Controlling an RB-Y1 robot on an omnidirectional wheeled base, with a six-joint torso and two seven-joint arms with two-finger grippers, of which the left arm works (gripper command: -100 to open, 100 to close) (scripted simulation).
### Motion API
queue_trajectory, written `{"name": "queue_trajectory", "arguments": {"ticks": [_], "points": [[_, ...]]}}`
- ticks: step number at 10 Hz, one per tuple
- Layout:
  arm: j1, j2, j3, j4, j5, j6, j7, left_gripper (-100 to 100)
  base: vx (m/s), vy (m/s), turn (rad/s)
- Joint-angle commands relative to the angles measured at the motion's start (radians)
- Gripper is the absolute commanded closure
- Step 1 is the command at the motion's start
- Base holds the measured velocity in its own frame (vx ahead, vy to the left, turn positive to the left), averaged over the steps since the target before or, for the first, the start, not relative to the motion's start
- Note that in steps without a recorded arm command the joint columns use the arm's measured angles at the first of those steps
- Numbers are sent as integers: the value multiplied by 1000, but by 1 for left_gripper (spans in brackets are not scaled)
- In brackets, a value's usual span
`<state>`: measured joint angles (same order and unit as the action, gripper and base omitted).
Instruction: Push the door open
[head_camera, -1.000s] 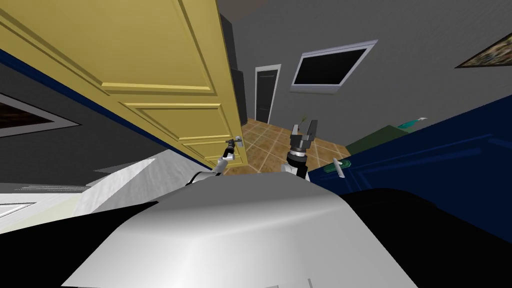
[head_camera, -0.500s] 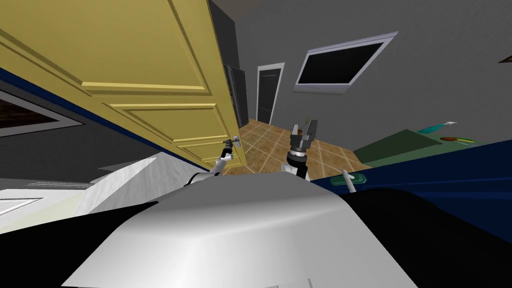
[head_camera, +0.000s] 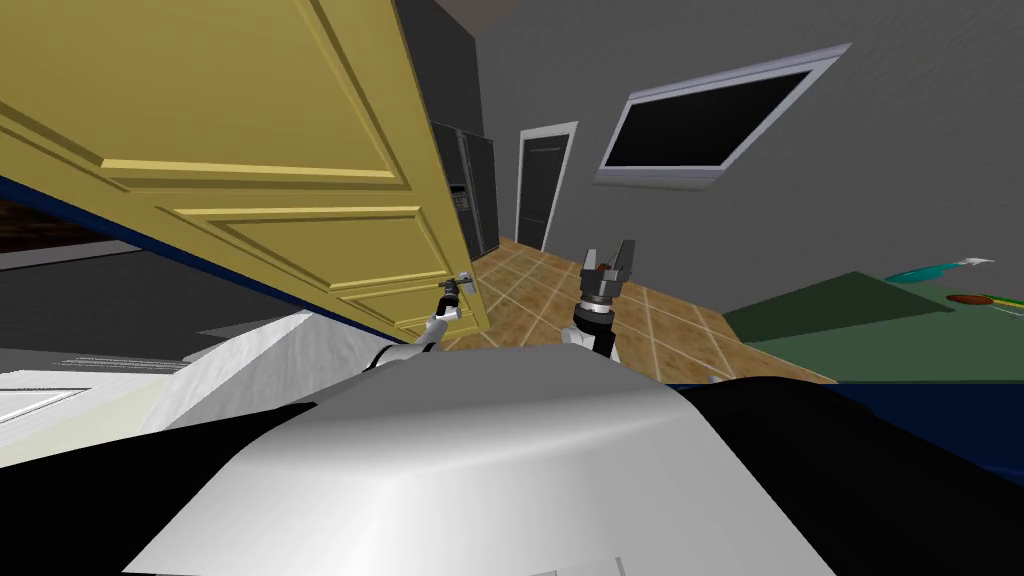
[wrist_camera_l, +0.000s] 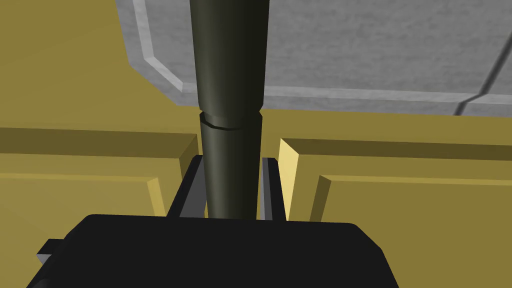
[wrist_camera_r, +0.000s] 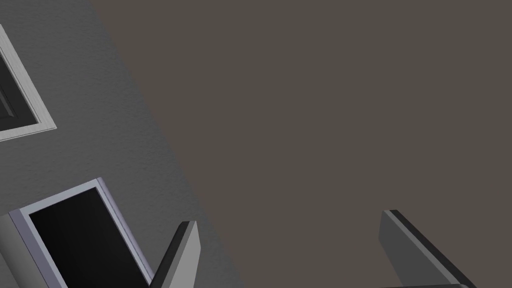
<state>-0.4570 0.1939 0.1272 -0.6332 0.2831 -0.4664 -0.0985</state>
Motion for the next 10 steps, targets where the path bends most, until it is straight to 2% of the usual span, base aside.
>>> {"name": "queue_trajectory", "arguments": {"ticks": [1,7,9,10], "points": [[10,8,21,-15,5,3,-9,100,191,-114,74],[14,30,72,-4,20,-3,-23,100,166,-104,66],[20,36,77,-2,21,-1,-22,100,107,-79,56],[23,47,96,-1,29,-3,-28,100,148,-42,68]]}}
